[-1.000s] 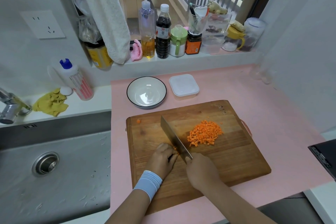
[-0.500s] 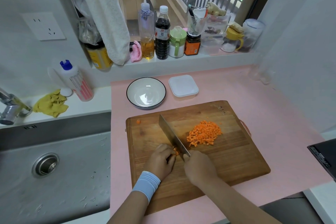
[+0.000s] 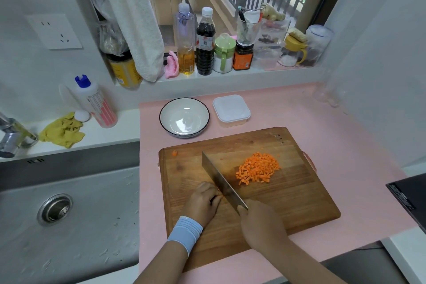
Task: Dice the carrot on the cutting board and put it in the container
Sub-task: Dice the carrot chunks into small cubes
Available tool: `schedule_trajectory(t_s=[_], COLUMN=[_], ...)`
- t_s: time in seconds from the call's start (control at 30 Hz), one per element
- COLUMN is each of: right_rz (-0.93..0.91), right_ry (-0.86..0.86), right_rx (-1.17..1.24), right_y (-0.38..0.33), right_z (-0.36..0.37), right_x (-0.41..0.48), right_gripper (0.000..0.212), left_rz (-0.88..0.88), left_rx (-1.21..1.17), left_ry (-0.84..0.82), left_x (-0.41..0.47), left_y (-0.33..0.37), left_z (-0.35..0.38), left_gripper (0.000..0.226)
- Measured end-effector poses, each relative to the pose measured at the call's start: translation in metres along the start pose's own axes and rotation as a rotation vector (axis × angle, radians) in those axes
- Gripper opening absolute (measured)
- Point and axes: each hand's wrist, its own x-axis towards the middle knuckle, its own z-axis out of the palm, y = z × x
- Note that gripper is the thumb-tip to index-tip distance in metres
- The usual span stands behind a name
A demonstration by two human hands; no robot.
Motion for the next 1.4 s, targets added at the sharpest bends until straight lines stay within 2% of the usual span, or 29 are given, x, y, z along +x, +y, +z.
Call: schedule_trajectory(t_s=[0.2, 0.73, 0.87, 0.97, 1.1, 1.2, 1.27, 1.4], right_rz=[0.035, 0.086, 0.065, 0.02, 0.007, -0.013, -0.044, -0.176], right_ry=[-0.032, -0.121, -0.161, -0.171, -0.129, -0.091, -0.058, 0.013], right_rx=[0.01, 0.092, 0.175, 0.154, 0.102, 0.123, 0.114, -0.017], right_y=[0.003, 0.0, 0.008, 0.009, 0.021, 0.034, 0.041, 0.056], right_z=[0.002, 0.002, -0.006, -0.01, -0.021, -0.036, -0.047, -0.064], right_x=[0.001, 0.039, 0.045, 0.044, 0.051, 0.061, 0.065, 0.072], right_gripper=[0.027, 0.027, 0.031, 0.032, 0.033, 0.034, 0.034, 0.031], left_rz=[-0.003, -0.004, -0.02, -0.05, -0.131, -0.197, -0.288, -0.543], left_rx=[-0.024, -0.025, 0.023, 0.031, -0.002, -0.06, -0.135, -0.206], left_ry=[-0.008, -0.022, -0.044, -0.03, -0.01, -0.014, 0.011, 0.31], left_x=[0.0, 0.0, -0.001, 0.005, 0.022, 0.038, 0.046, 0.06], left_y=[-0.002, -0.001, -0.001, 0.003, 0.014, 0.032, 0.039, 0.049], left_z=[0.0, -0.004, -0.004, -0.001, 0.013, 0.021, 0.02, -0.008], left_gripper=[0.012, 0.007, 0.016, 0.007, 0.01, 0.005, 0.005, 0.019])
